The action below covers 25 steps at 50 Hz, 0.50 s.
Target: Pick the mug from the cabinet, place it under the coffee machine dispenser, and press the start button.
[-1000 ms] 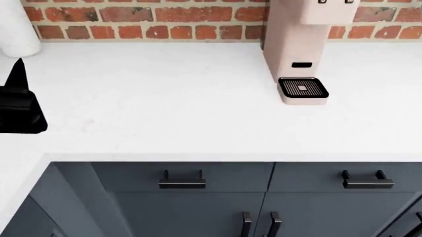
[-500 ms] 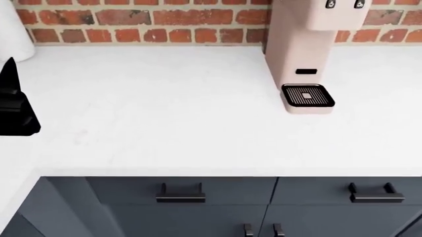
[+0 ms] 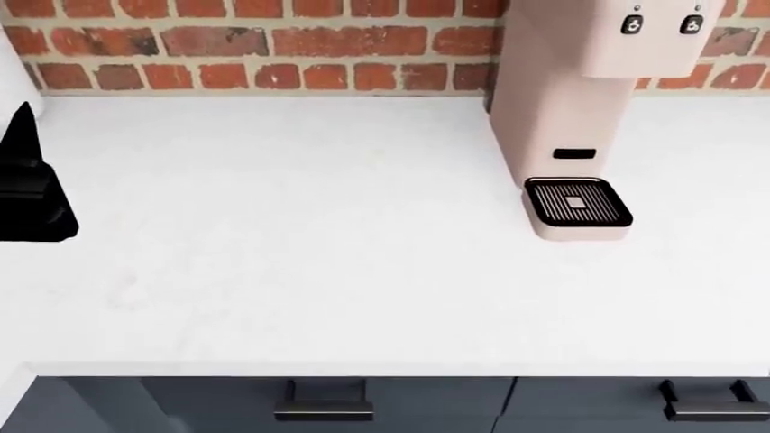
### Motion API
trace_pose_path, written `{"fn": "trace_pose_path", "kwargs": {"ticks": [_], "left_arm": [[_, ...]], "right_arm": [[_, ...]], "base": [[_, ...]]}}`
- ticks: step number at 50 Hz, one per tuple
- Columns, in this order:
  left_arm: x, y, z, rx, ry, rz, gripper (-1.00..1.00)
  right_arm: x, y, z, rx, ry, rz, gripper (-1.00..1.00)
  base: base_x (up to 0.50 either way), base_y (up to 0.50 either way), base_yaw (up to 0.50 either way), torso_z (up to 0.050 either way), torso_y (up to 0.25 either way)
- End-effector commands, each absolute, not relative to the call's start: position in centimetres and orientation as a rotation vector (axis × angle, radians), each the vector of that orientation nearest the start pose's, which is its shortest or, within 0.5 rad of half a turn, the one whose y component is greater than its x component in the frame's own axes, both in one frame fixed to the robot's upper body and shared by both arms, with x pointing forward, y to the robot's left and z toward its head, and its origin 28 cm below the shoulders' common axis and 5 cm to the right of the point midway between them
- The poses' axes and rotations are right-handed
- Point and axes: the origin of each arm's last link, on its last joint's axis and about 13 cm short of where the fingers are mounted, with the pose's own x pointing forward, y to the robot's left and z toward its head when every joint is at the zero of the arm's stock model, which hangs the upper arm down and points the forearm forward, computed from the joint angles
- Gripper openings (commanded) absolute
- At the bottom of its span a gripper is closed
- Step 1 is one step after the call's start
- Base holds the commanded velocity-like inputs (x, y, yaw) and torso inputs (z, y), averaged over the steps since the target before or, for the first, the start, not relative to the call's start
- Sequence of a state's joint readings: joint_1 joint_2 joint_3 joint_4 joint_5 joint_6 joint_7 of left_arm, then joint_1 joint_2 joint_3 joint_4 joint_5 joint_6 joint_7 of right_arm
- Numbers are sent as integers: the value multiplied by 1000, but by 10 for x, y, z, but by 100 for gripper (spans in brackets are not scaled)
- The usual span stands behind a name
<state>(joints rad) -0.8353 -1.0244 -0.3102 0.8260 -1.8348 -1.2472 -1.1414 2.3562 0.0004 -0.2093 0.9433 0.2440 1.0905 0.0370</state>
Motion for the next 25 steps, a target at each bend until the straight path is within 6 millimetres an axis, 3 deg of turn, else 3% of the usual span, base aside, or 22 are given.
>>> {"fn": "trace_pose_path", "kwargs": {"ticks": [1,13,25], "left_arm": [[145,292,299,273,-211,198,100],[147,291,298,273,-204,196,100],[148,291,299,272,-203,197,100]], "right_arm": [[275,-77,579,-92,-297,65,100],[280,-78,576,-96,-290,54,100],[284,-78,575,-96,-287,50,100]], "base": [[242,0,0,0,0],[257,1,0,0,0],[302,132,0,0,1]]}}
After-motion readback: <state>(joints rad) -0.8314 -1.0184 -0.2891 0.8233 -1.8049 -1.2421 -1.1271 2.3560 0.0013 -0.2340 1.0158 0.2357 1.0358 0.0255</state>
